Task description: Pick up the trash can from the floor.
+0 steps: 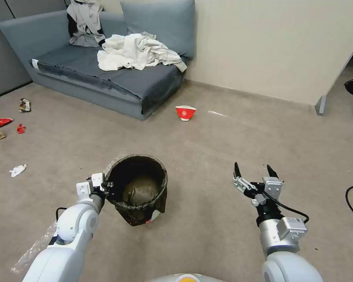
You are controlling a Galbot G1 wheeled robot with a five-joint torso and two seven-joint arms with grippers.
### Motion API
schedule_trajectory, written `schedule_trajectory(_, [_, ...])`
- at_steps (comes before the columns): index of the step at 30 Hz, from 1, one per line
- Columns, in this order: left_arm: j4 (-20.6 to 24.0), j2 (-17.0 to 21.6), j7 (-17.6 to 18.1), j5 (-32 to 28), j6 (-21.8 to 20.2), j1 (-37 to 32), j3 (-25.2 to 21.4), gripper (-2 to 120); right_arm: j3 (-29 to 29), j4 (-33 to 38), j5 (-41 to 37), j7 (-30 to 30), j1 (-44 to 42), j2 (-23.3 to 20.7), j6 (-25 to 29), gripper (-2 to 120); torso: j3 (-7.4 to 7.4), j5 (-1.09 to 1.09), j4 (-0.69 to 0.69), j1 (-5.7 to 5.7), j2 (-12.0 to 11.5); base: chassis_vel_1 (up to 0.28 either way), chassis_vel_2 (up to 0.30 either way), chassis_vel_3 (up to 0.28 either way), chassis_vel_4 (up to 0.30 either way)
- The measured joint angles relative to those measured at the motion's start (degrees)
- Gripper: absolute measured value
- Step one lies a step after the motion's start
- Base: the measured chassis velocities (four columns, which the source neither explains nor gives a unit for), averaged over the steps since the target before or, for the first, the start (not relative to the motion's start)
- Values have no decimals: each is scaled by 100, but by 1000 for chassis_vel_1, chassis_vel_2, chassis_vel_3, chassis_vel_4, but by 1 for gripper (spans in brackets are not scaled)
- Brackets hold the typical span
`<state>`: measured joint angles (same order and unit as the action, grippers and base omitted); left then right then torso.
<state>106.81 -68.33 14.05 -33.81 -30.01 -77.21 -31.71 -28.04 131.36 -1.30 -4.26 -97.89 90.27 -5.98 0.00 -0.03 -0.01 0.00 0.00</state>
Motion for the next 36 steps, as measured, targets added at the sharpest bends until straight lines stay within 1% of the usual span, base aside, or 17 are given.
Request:
schedule_trajectory(1, [10, 0, -35, 40, 144, -23, -12, 4, 0, 0, 0, 0, 1, -2, 0, 100, 0, 2, 0, 0, 0, 0, 0, 0, 0])
schedule_trajectory(3, [10, 0, -56, 56, 213, -33, -14, 4, 0, 0, 0, 0, 2, -2, 0, 100, 0, 3, 1, 0, 0, 0, 0, 0, 0])
schedule_trajectory(6, [43, 6, -291, 108, 648, -109, -37, 3, 8, -6, 0, 0, 12, -3, 1, 100, 0, 2, 1, 0, 0, 0, 0, 0, 0])
schedule_trajectory(7, [43, 6, -291, 108, 648, -109, -37, 3, 8, -6, 0, 0, 12, -3, 1, 100, 0, 2, 1, 0, 0, 0, 0, 0, 0])
schedule_trajectory(9, [130, 18, -491, 120, 902, -201, -108, 3, 15, -8, 0, 0, 19, 0, 1, 100, 0, 3, 2, 0, 0, 0, 0, 0, 0])
schedule_trajectory(11, [263, 27, -665, 114, 1059, -330, -174, 3, 16, -9, -1, 0, 21, -1, 1, 100, 0, 3, 2, 0, 0, 0, 0, 0, 0])
schedule_trajectory(12, [263, 27, -665, 114, 1059, -330, -174, 3, 16, -9, -1, 0, 21, -1, 1, 100, 0, 3, 2, 0, 0, 0, 0, 0, 0])
schedule_trajectory(14, [473, 33, -781, 85, 1154, -495, -263, 3, 13, -14, -2, 0, 27, -7, 2, 100, 0, 3, 1, 0, 0, 0, 0, 0, 0])
schedule_trajectory(15, [473, 33, -781, 85, 1154, -495, -263, 3, 13, -14, -2, 0, 27, -7, 2, 100, 0, 3, 1, 0, 0, 0, 0, 0, 0])
schedule_trajectory(19, [1006, -10, -893, -46, 1257, -873, -436, 3, 21, -37, -7, 0, 71, -11, 2, 100, 0, 3, 1, 0, 0, 0, 0, 0, 0])
schedule_trajectory(21, [1064, -14, -907, -54, 1266, -911, -451, 3, 22, -38, -7, 0, 74, -10, 2, 100, 0, 3, 1, 0, 0, 0, 0, 0, 0])
schedule_trajectory(24, [1585, -56, -1005, -110, 1299, -1237, -587, 3, 33, -39, -11, 1, 91, -10, 3, 100, -1, 4, 2, 0, 0, 0, 0, 0, 0])
schedule_trajectory(25, [1585, -56, -1005, -110, 1299, -1237, -587, 3, 33, -39, -11, 1, 91, -10, 3, 100, -1, 4, 2, 0, 0, 0, 0, 0, 0])
schedule_trajectory(26, [1836, -99, -1047, -114, 1299, -1402, -643, 3, 33, -39, -14, 2, 94, -13, 4, 100, 0, 3, 2, 0, 0, 0, 0, 0, 0])
schedule_trajectory(28, [2071, -159, -1135, -93, 1304, -1587, -695, 3, 32, -37, -17, 2, 99, -15, 6, 100, -1, 4, 1, 0, 0, 0, 0, 0, 0])
schedule_trajectory(36, [2288, -234, -1209, 98, 1380, -1806, -751, 3, 31, 17, -21, 2, 98, -9, 23, 100, -1, 3, 2, 0, 0, 0, 0, 0, 0])
